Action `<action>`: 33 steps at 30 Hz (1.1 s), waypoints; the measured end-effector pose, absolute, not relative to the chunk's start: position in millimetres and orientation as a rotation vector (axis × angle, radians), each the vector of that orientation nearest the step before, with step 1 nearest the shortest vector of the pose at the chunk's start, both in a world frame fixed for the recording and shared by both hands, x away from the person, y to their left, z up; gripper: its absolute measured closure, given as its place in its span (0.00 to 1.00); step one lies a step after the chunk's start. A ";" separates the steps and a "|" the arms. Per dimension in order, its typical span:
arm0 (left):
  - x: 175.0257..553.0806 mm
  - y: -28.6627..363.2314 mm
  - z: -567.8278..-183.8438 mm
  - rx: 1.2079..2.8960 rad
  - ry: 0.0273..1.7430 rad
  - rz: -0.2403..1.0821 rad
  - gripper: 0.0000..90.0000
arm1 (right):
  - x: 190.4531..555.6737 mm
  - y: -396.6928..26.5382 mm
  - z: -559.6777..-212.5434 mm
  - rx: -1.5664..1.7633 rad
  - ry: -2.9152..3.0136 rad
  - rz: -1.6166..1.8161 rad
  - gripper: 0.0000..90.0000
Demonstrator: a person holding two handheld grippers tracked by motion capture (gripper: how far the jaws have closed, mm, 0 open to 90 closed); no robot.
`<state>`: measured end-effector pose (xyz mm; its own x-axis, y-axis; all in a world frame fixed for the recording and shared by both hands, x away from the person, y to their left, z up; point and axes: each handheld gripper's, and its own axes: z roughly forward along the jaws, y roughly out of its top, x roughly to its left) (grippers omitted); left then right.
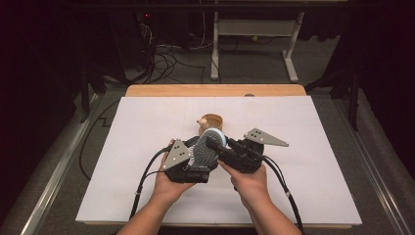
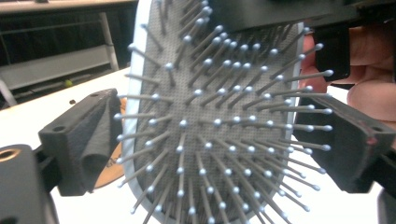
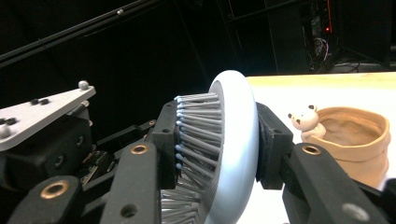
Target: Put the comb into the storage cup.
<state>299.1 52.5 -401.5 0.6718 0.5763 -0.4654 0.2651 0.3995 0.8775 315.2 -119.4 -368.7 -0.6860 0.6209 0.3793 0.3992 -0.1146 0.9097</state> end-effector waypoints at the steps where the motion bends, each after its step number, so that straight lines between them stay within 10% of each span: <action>1: 298.7 52.7 -401.2 1.178 0.856 0.230 0.09 | 315.2 -120.1 -368.3 1.150 1.961 1.901 0.68; 33: 298.5 107.0 -416.7 1.149 0.862 0.211 0.01 | 322.2 -146.8 -359.9 1.146 1.881 1.858 0.67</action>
